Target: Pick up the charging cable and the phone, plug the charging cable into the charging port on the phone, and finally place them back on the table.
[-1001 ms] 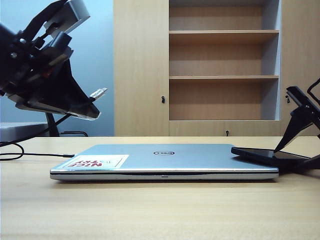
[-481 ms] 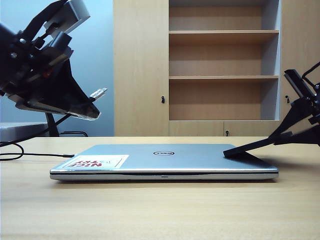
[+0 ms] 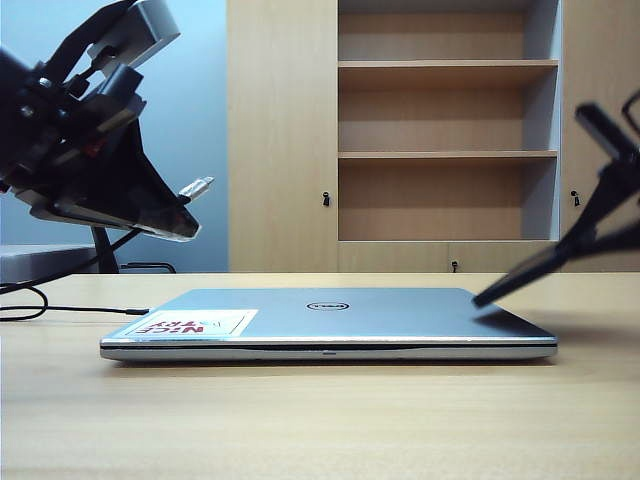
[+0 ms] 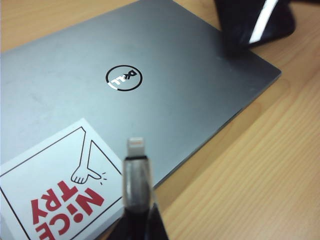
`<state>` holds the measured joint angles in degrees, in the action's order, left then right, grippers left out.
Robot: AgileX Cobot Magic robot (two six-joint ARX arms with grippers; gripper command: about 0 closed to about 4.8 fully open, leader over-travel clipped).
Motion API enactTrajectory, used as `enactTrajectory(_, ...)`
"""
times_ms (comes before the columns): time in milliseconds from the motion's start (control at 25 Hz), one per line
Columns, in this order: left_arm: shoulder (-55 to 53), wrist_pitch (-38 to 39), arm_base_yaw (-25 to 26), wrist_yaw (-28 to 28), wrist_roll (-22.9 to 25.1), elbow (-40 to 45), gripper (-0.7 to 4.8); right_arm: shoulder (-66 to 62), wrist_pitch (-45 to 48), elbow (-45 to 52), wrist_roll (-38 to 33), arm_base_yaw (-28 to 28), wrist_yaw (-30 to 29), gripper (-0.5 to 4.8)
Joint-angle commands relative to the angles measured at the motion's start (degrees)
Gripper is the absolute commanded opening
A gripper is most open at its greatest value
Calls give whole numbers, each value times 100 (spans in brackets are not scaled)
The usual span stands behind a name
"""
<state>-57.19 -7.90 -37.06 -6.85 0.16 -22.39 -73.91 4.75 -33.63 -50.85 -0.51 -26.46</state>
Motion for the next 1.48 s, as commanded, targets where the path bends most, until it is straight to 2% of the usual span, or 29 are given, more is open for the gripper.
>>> enactTrajectory(40,20,190,4,-2,4,-13,-6,575,-1749,-691,1152,-13,247,-5)
enactTrajectory(280,17,358,4,-2,7,111,-6,892,-4861,-1958,2767,-46,638,-5)
enactTrajectory(441,17,358,4,-2,7,205,-6,887,-5770,-2109,3300,-428,1329,-5)
enactTrajectory(641,17,356,4,-2,7,205,-6,885,-6188,-2107,3381,-1349,2533,-5)
enactTrajectory(721,17,356,4,-2,7,205,-6,885,-6196,-2107,3379,-1504,2664,-5)
enactTrajectory(841,17,354,4,-2,7,205,-6,813,-6229,-2100,3379,-1681,2699,-5)
enactTrajectory(1322,17,352,4,-2,2,205,-6,-48,-6625,-2085,3440,-1681,2651,-5)
enactTrajectory(1362,17,352,4,-2,2,205,-6,-81,-6623,-2085,3440,-1681,2640,3)
enactTrajectory(1482,17,352,4,-2,2,205,-6,-111,-6618,-2085,3440,-1681,2634,84)
